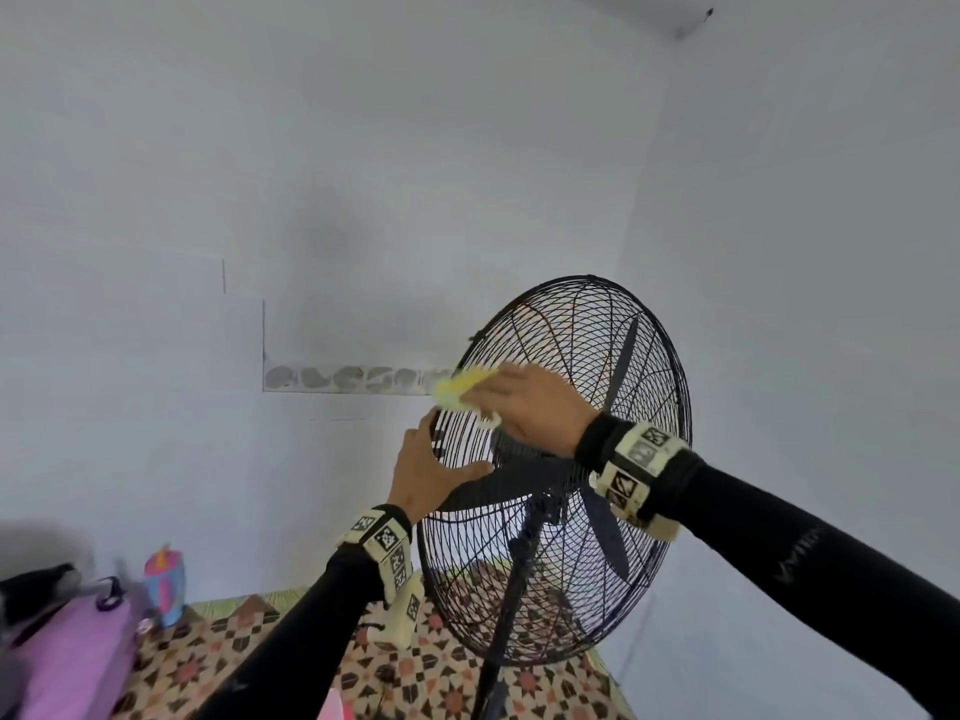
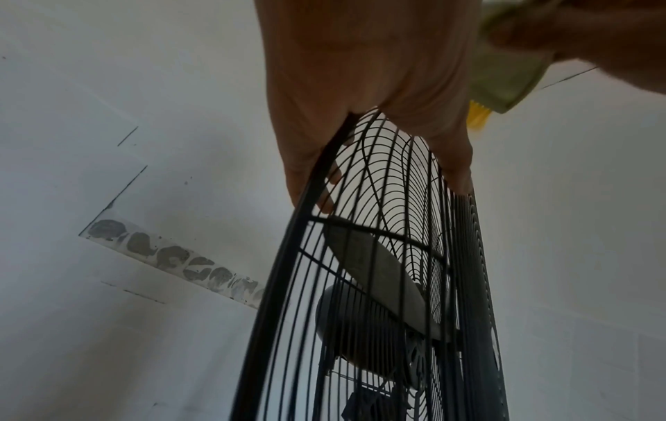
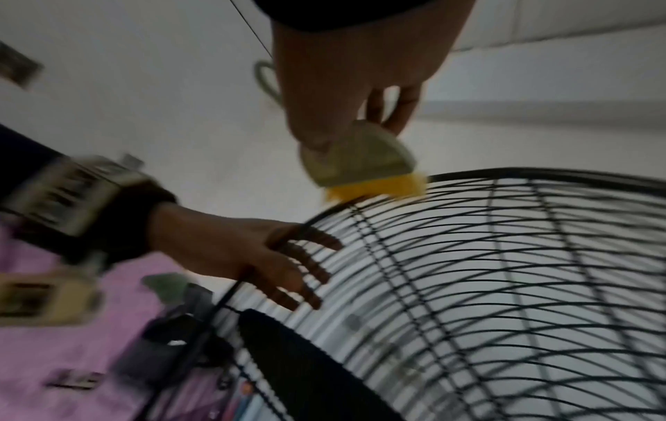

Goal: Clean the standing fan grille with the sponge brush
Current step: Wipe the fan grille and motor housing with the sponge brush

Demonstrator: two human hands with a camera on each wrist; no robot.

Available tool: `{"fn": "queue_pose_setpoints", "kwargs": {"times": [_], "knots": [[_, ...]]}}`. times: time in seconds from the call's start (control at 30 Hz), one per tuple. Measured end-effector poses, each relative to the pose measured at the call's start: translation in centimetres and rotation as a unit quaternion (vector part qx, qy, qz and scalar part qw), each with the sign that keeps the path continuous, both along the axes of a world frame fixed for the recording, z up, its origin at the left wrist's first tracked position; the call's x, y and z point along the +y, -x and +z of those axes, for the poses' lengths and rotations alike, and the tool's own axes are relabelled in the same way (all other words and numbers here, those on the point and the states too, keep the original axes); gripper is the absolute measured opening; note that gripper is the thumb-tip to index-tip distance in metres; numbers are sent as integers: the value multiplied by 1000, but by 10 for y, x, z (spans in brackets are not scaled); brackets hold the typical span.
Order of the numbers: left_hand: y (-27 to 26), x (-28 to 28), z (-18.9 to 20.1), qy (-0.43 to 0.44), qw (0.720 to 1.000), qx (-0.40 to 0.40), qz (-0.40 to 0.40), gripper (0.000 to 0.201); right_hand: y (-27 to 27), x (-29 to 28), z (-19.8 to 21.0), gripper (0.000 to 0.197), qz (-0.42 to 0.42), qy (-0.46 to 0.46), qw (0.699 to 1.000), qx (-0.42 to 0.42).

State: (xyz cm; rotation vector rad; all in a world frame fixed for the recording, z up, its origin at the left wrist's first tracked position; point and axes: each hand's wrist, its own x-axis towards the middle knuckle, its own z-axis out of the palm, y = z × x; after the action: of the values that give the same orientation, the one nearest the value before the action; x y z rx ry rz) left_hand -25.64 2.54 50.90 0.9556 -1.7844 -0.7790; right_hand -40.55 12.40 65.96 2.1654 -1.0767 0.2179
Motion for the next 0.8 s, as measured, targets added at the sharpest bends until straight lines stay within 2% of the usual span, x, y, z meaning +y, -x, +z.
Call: {"fn": "queue_pose_setpoints", "kwargs": {"times": [0.03, 0.07, 0.13, 0.2, 0.23, 0.3, 0.37, 0.43, 0.53, 0.6, 0.73, 0.8], "knots": [[0, 0, -1, 0, 1000, -1, 2, 113, -3, 3, -5, 44, 27, -14, 999, 26], [0, 0, -1, 0, 1000, -2, 1, 113, -4, 1, 0, 45, 27, -8, 1000, 11], [0, 0, -1, 0, 1000, 4, -5, 115, 10, -15, 17, 49, -50, 72, 991, -97], [1, 2, 0, 4, 1000, 14, -6, 115, 23, -24, 31, 53, -128, 116, 976, -136], [1, 2, -1, 4, 1000, 17, -7, 115, 25, -25, 30, 55, -121, 104, 981, -112], [1, 0, -2, 1, 1000, 20, -8, 117, 22, -19, 16, 60, -44, 50, 998, -1], [-1, 0, -3, 1, 1000, 15, -8, 119, 20, -9, 10, 62, 22, -15, 997, 72], [-3, 0, -3, -5, 1000, 16, -17, 118, 26, -12, 28, 55, 19, -14, 1000, 9], [-3, 3, -2, -4, 1000, 21, -22, 116, 52, -27, 66, 41, -36, 38, 992, -111], [-2, 5, -1, -3, 1000, 22, -19, 115, 62, -36, 78, 32, 1, 24, 986, -168], [-2, 7, -1, -2, 1000, 19, -22, 121, 46, -44, 65, 27, 48, 42, 957, -283], [-3, 6, -2, -5, 1000, 16, -23, 121, 31, -48, 46, 33, 76, -37, 954, -287]]}}
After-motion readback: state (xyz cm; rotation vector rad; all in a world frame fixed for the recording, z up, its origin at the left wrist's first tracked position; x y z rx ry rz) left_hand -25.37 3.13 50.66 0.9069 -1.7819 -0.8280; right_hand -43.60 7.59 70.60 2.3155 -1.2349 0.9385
